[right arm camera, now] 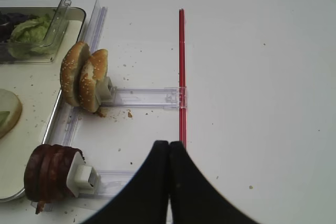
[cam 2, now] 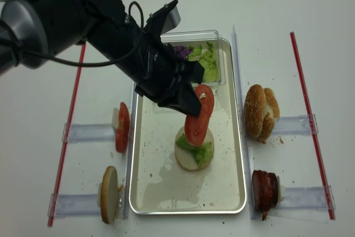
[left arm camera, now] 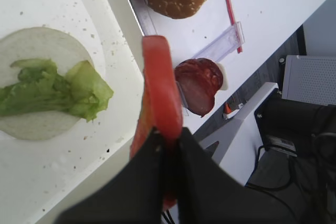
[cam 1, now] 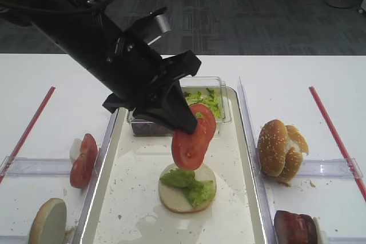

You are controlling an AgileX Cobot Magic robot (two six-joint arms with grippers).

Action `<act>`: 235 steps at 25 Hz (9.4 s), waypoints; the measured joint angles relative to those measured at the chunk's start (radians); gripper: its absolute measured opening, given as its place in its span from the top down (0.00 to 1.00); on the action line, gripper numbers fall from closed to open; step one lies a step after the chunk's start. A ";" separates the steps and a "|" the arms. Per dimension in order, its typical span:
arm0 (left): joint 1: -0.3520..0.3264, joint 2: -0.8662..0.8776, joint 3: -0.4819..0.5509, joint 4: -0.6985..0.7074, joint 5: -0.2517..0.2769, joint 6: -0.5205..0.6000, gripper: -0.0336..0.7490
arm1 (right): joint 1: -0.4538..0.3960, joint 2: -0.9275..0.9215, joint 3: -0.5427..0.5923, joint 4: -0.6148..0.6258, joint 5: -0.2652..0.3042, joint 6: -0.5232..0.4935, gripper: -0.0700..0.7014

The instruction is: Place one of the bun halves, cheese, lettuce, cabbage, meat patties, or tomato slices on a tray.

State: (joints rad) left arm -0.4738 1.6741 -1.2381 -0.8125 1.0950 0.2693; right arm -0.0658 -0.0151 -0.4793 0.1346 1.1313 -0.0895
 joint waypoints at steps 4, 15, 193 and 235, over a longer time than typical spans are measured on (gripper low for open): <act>0.000 0.000 0.000 -0.004 0.014 0.002 0.95 | 0.000 0.000 0.000 0.000 0.000 0.000 0.86; 0.000 0.063 0.000 -0.006 0.017 0.005 0.95 | 0.000 0.000 0.000 0.000 0.000 0.000 0.86; 0.487 -0.911 0.662 0.860 0.063 -0.401 0.22 | 0.000 0.000 0.000 0.000 0.000 -0.001 0.86; 0.489 -1.693 0.748 0.889 0.090 -0.326 0.22 | 0.000 0.000 0.000 0.000 0.000 0.001 0.86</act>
State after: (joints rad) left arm 0.0149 -0.0186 -0.4904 0.0762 1.1849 -0.0570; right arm -0.0658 -0.0151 -0.4793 0.1346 1.1313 -0.0885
